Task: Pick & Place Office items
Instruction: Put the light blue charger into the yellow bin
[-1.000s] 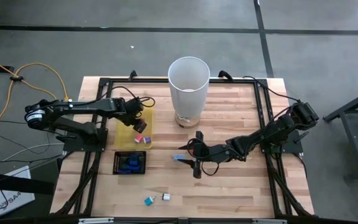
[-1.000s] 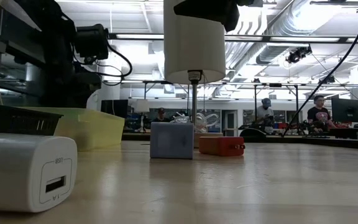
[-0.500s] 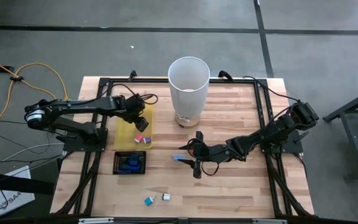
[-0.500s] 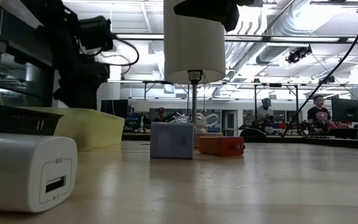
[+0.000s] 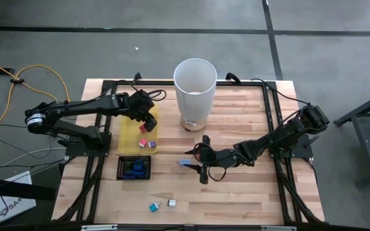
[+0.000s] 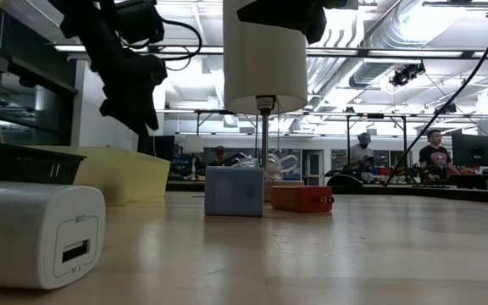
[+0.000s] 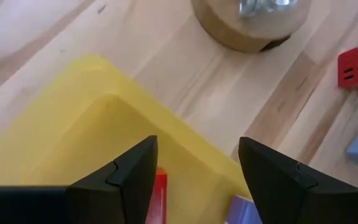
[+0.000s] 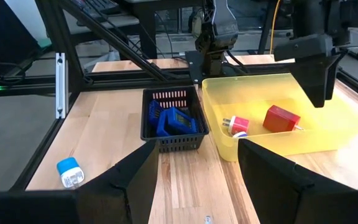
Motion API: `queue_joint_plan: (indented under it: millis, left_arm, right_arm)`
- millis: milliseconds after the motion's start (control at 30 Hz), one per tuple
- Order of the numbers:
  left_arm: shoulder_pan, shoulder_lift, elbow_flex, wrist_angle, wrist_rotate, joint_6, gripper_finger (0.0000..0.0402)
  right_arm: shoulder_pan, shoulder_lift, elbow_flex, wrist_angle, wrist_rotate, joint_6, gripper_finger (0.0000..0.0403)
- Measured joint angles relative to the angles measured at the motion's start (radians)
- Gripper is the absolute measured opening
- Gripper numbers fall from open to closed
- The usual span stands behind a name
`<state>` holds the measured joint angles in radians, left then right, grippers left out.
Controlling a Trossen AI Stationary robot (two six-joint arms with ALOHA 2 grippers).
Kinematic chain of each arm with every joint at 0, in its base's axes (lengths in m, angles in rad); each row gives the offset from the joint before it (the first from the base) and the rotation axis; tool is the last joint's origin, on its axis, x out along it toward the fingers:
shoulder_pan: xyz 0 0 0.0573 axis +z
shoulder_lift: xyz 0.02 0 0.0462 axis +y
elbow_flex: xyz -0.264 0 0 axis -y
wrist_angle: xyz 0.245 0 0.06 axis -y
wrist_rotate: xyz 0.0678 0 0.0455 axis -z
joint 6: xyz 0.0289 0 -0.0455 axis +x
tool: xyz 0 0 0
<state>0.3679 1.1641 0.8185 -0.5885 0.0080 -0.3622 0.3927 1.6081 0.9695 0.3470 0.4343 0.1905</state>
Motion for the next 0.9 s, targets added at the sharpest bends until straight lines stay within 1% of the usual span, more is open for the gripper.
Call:
queue_joint_plan:
  millis: [67, 133, 200, 300, 367, 500, 600, 667, 800, 900]
  left_arm:
    - [0.000, 0.000, 0.000, -0.012, 0.007, 0.001, 0.0218]
    - [0.000, 0.000, 0.000, -0.019, 0.036, 0.019, 0.0218]
    - [-0.002, 0.000, 0.000, -0.020, 0.096, 0.056, 0.0218]
    - [-0.026, 0.000, 0.000, -0.007, 0.191, 0.071, 0.0218]
    - [-0.060, 0.000, 0.000, 0.004, 0.219, 0.071, 0.0218]
    - [-0.164, 0.000, 0.000, 0.040, 0.223, 0.070, 0.0218]
    - [-0.258, 0.000, 0.000, 0.089, 0.212, 0.068, 0.0218]
    - [-0.327, 0.000, 0.000, 0.129, 0.178, 0.055, 0.0218]
    - [-0.460, 0.000, 0.000, 0.210, 0.089, 0.050, 0.0218]
    - [-0.552, 0.000, 0.000, 0.271, -0.001, 0.049, 0.0218]
  right_arm:
    - [0.000, 0.000, 0.000, 0.000, 0.000, 0.000, 0.0207]
    - [0.000, 0.000, 0.000, 0.000, 0.000, 0.000, 0.0207]
    - [0.000, 0.000, 0.000, 0.000, 0.000, 0.000, 0.0207]
    - [0.000, 0.000, 0.000, 0.000, 0.000, 0.000, 0.0207]
    - [0.000, 0.000, 0.000, 0.000, 0.000, 0.000, 0.0207]
    - [0.000, 0.000, 0.000, 0.000, 0.000, 0.000, 0.0207]
    - [0.000, 0.000, 0.000, 0.000, 0.000, 0.000, 0.0207]
    - [0.000, 0.000, 0.000, 0.000, 0.000, 0.000, 0.0207]
    - [0.000, 0.000, 0.000, -0.007, 0.000, 0.000, 0.0207]
    - [0.000, 0.000, 0.000, -0.032, 0.000, 0.002, 0.0207]
